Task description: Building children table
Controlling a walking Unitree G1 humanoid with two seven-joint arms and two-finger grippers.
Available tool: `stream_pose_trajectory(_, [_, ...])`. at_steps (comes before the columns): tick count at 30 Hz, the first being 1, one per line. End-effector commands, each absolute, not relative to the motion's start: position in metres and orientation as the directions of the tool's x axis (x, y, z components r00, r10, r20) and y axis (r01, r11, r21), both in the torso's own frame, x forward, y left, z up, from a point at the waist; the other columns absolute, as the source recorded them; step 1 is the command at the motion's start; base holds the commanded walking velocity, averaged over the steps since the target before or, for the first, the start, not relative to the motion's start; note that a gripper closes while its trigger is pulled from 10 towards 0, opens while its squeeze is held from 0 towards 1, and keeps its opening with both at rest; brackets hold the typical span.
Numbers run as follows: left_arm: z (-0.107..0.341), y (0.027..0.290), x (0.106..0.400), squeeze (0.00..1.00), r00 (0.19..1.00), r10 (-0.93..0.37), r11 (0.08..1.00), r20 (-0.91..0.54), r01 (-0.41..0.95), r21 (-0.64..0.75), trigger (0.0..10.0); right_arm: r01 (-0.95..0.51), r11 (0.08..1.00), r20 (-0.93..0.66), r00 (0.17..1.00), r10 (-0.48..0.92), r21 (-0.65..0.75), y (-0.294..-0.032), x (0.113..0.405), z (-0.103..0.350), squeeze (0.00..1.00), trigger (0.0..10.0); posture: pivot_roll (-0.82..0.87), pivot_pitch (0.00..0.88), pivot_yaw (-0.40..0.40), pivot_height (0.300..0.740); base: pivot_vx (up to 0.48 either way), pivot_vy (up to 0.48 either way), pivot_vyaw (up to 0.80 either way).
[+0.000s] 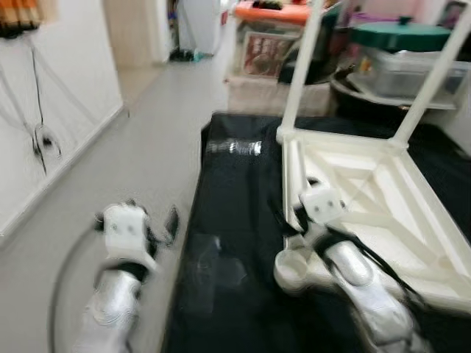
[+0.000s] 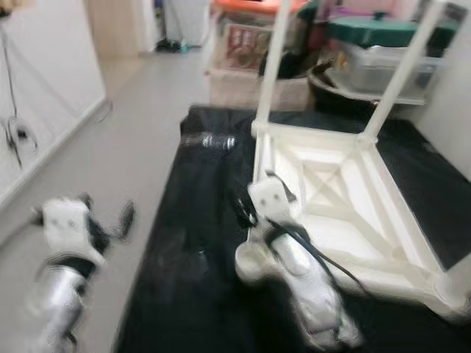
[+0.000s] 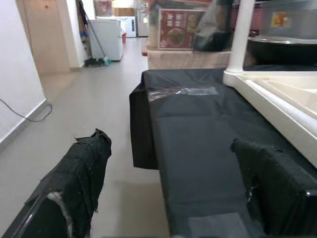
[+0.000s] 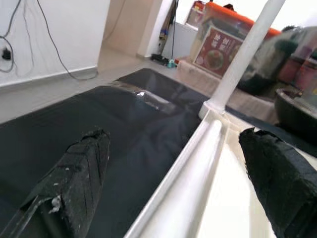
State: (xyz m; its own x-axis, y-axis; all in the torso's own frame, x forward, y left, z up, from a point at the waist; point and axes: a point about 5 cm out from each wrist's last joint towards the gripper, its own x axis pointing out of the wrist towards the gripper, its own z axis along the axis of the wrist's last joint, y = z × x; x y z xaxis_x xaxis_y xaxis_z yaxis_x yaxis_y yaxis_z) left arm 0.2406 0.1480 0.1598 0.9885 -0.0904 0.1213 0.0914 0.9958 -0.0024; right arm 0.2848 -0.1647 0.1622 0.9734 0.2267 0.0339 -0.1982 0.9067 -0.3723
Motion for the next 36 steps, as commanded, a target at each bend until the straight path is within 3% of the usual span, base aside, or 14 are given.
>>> stream_pose_trajectory(1, [0.156, 0.159, 0.239, 0.0, 0.993, -0.052, 0.998, 0.108, 0.048, 0.034, 10.0, -0.243, 0.872, 0.013, 0.962, 0.274, -0.424, -0.163, 0.286, 0.159, 0.0, 10.0, 0.06, 0.0, -0.093, 0.74, 0.0, 0.0, 0.0])
stream_pose_trajectory(7, [0.156, 0.161, 0.239, 0.0, 0.993, -0.042, 0.999, 0.107, 0.038, 0.039, 10.0, -0.315, 0.8, -0.049, 0.94, 0.338, -0.51, -0.168, 0.285, 0.153, 0.0, 10.0, 0.06, 0.0, -0.094, 0.74, 0.0, 0.0, 0.0])
stream_pose_trajectory(9, [0.156, 0.16, 0.24, 0.0, 0.993, -0.043, 0.998, 0.108, 0.038, 0.042, 10.0, -0.373, 0.721, -0.122, 0.918, 0.376, -0.584, -0.175, 0.284, 0.148, 0.0, 10.0, 0.06, 0.0, -0.093, 0.74, 0.0, 0.0, 0.0])
stream_pose_trajectory(13, [0.156, 0.159, 0.241, 0.0, 0.993, -0.044, 0.998, 0.108, 0.039, 0.043, 10.0, -0.424, 0.666, -0.188, 0.898, 0.398, -0.614, -0.183, 0.285, 0.144, 0.0, 10.0, 0.06, 0.0, -0.093, 0.74, 0.0, 0.0, 0.0])
stream_pose_trajectory(16, [0.156, 0.159, 0.241, 0.0, 0.993, -0.044, 0.998, 0.108, 0.039, 0.043, 10.0, -0.424, 0.666, -0.188, 0.898, 0.398, -0.614, -0.183, 0.285, 0.144, 0.0, 10.0, 0.06, 0.0, -0.093, 0.74, 0.0, 0.0, 0.0])
stream_pose_trajectory(22, [0.156, 0.157, 0.243, 0.0, 0.993, -0.042, 0.998, 0.114, 0.038, 0.041, 10.0, -0.566, 0.524, -0.368, 0.82, 0.439, -0.637, -0.219, 0.288, 0.148, 0.0, 10.0, 0.06, 0.0, -0.098, 0.74, 0.0, 0.0, 0.0])
stream_pose_trajectory(31, [0.155, 0.155, 0.244, 0.0, 0.992, -0.047, 0.998, 0.118, 0.043, 0.04, 10.0, -0.686, 0.403, -0.498, 0.721, 0.482, -0.605, -0.229, 0.281, 0.143, 0.0, 10.0, 0.06, 0.0, -0.101, 0.74, 0.0, 0.0, 0.0])
stream_pose_trajectory(36, [0.153, 0.153, 0.244, 0.0, 0.992, -0.053, 0.998, 0.115, 0.049, 0.039, 10.0, -0.693, 0.392, -0.517, 0.717, 0.468, -0.606, -0.232, 0.285, 0.141, 0.0, 10.0, 0.06, 0.0, -0.104, 0.74, 0.0, 0.0, 0.0])
